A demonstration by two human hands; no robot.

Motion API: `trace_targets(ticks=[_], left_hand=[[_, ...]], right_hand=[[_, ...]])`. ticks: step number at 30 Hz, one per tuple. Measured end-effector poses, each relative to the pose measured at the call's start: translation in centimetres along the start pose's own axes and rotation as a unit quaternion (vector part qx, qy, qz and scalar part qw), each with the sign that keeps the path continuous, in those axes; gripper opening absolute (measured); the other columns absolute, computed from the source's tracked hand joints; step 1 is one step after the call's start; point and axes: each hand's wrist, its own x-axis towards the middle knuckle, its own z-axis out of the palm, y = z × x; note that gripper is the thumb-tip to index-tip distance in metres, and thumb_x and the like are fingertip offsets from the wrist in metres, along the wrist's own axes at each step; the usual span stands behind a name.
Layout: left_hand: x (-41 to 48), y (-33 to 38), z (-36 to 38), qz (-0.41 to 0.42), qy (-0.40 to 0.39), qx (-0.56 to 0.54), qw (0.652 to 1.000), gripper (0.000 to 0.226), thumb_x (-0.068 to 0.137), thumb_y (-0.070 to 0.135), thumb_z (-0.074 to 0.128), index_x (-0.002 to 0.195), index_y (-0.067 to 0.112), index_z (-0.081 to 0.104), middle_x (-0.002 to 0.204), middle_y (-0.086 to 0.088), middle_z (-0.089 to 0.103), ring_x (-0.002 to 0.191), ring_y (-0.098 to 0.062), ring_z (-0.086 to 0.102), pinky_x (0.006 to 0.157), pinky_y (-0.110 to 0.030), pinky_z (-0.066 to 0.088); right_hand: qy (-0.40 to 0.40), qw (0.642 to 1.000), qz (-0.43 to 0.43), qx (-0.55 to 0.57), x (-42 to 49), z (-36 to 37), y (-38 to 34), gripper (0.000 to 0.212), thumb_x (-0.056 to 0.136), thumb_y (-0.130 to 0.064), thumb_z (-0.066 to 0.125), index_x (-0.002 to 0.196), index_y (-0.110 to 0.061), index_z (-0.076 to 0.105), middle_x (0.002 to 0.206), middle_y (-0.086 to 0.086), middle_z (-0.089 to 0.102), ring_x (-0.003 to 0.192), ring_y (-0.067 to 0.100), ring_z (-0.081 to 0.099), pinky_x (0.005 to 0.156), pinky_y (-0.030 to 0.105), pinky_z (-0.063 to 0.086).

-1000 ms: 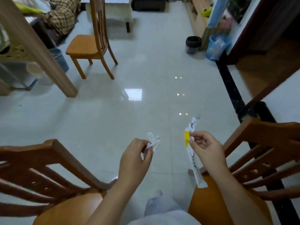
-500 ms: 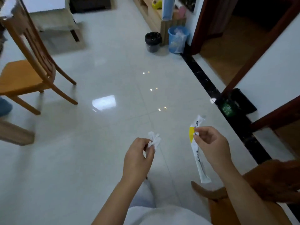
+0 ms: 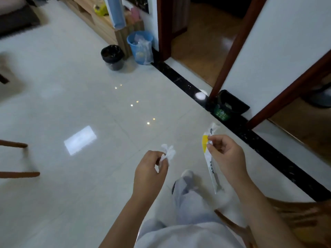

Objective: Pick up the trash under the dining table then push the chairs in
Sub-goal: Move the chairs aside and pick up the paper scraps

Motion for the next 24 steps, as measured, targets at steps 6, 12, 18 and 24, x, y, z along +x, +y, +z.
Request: trace_targets(ticks=[6,12,18,24], left_hand=[[12.8,5.4,6.5,0.089,-0.058,0.038,0.994,0.019,0.085,0.01,0.061,0.072,0.022,0.054,0.072,0.008,0.055,0.065,-0.008,0.051,0.058,-0.009,0.036],[24.2,11.2,13.3,0.14,-0.085,0.041,0.986,0.013,0.082,0.016,0.062,0.071,0.017,0.057,0.069,0.006,0.056,0.065,-0.01,0.05,0.057,-0.015,0.038],[33.3,14.7,19.1,0.157,-0.151,0.06,0.974,0.018,0.083,0.008,0.063,0.072,0.019,0.055,0.071,0.006,0.056,0.063,-0.01,0.051,0.058,-0.017,0.039],[44.2,17.3,25.8,0.19,-0.215,0.07,0.955,0.011,0.083,0.006,0.062,0.076,0.014,0.059,0.074,0.002,0.058,0.065,-0.012,0.053,0.058,-0.02,0.042]], right_hand=[[0.062,0.997,0.043,0.022,12.2,-3.9,2.0,0.03,0.083,0.0,0.061,0.08,-0.03,0.061,0.078,-0.008,0.065,0.064,-0.003,0.057,0.062,0.007,0.044],[0.12,0.992,0.041,-0.01,23.9,-9.6,2.3,0.031,0.083,-0.004,0.062,0.079,-0.034,0.06,0.078,-0.011,0.065,0.069,-0.001,0.058,0.062,0.009,0.045],[0.163,0.983,0.086,-0.006,32.2,-12.8,4.2,0.034,0.083,-0.002,0.062,0.078,-0.035,0.059,0.077,-0.01,0.065,0.064,-0.004,0.056,0.06,0.008,0.044],[0.215,0.967,0.136,0.01,41.3,-13.7,7.0,0.037,0.082,0.002,0.061,0.078,-0.035,0.059,0.077,-0.008,0.065,0.065,-0.003,0.056,0.061,0.007,0.043]])
